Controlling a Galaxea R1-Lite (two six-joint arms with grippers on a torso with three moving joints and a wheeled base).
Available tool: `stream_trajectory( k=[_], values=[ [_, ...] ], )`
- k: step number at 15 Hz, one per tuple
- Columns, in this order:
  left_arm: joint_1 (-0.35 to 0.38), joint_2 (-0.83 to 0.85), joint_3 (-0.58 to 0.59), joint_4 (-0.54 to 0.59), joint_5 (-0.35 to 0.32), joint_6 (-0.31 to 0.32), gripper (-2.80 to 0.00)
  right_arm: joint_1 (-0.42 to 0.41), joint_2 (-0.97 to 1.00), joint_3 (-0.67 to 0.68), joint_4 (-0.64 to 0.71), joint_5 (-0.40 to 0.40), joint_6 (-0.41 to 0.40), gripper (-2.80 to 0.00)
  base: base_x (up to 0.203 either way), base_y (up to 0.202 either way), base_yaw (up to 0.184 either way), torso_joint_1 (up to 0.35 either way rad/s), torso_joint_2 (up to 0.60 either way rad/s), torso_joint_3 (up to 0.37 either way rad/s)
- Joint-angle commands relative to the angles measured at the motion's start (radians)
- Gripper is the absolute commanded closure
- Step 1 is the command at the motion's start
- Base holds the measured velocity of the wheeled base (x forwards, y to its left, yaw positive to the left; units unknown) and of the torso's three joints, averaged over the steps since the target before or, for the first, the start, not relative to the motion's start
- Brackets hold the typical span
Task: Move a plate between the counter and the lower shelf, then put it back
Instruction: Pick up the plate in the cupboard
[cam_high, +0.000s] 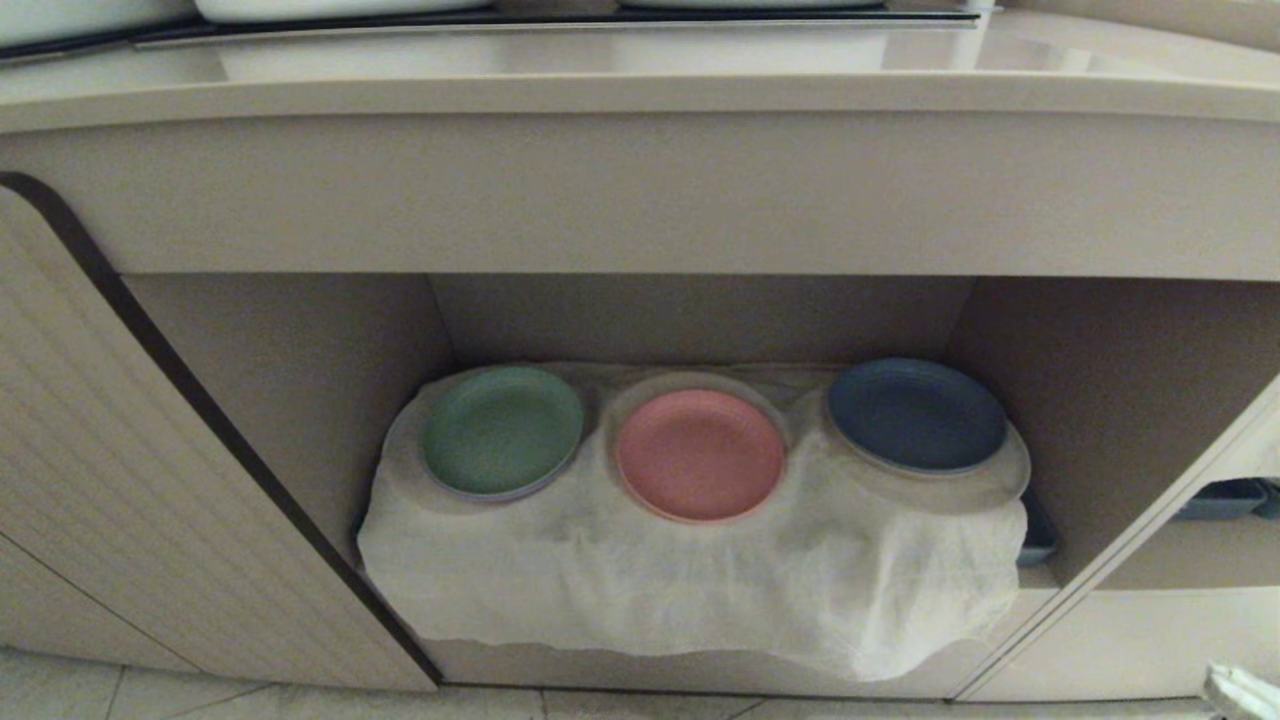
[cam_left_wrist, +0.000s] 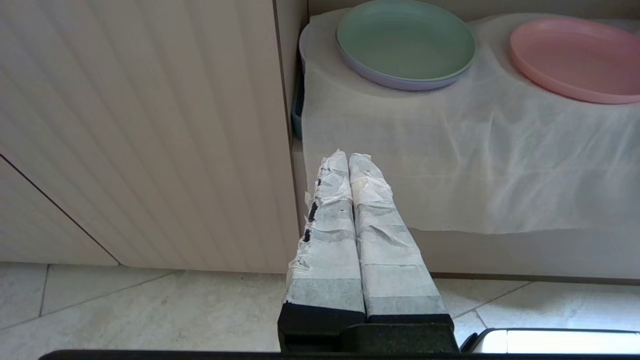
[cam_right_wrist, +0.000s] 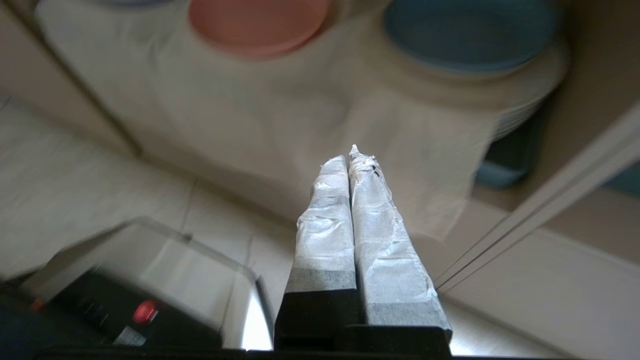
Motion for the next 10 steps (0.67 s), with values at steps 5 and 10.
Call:
stream_trajectory(
  k=[5, 10],
  values=[
    [0.0, 0.0, 0.0, 0.0, 0.0, 0.0, 0.0, 0.127, 0.361, -0.045, -0.004, 0.012, 0.002, 0.0, 0.0, 0.0, 0.0, 0.0, 0.0, 0.0],
    [0.0, 0.0, 0.0, 0.0, 0.0, 0.0, 0.0, 0.219, 0.656, -0.184, -0.006, 0.012, 0.071, 0.0, 0.0, 0.0, 0.0, 0.0, 0.0, 0.0]
  ],
)
